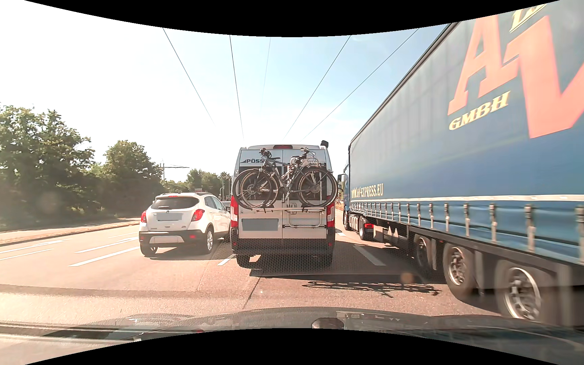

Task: Follow the waypoints while adhering to traffic rules and regulations

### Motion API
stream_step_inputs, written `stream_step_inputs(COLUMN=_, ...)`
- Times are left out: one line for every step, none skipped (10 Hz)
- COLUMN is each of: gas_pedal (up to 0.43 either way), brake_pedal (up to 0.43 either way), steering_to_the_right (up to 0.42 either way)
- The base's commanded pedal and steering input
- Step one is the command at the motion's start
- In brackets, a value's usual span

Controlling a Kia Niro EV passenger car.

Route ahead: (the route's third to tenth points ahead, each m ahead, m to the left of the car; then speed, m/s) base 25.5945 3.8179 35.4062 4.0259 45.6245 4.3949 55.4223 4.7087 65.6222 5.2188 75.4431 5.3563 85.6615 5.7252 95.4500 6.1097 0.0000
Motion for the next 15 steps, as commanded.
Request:
stream_step_inputs(gas_pedal=0.000, brake_pedal=0.256, steering_to_the_right=-0.001)
stream_step_inputs(gas_pedal=0.000, brake_pedal=0.250, steering_to_the_right=-0.001)
stream_step_inputs(gas_pedal=0.000, brake_pedal=0.256, steering_to_the_right=-0.001)
stream_step_inputs(gas_pedal=0.000, brake_pedal=0.250, steering_to_the_right=-0.001)
stream_step_inputs(gas_pedal=0.000, brake_pedal=0.250, steering_to_the_right=-0.001)
stream_step_inputs(gas_pedal=0.000, brake_pedal=0.256, steering_to_the_right=-0.001)
stream_step_inputs(gas_pedal=0.000, brake_pedal=0.256, steering_to_the_right=-0.001)
stream_step_inputs(gas_pedal=0.000, brake_pedal=0.256, steering_to_the_right=-0.001)
stream_step_inputs(gas_pedal=0.000, brake_pedal=0.256, steering_to_the_right=-0.001)
stream_step_inputs(gas_pedal=0.000, brake_pedal=0.250, steering_to_the_right=-0.001)
stream_step_inputs(gas_pedal=0.000, brake_pedal=0.256, steering_to_the_right=-0.001)
stream_step_inputs(gas_pedal=0.000, brake_pedal=0.256, steering_to_the_right=-0.001)
stream_step_inputs(gas_pedal=0.000, brake_pedal=0.256, steering_to_the_right=-0.001)
stream_step_inputs(gas_pedal=0.000, brake_pedal=0.256, steering_to_the_right=-0.001)
stream_step_inputs(gas_pedal=0.000, brake_pedal=0.256, steering_to_the_right=-0.001)
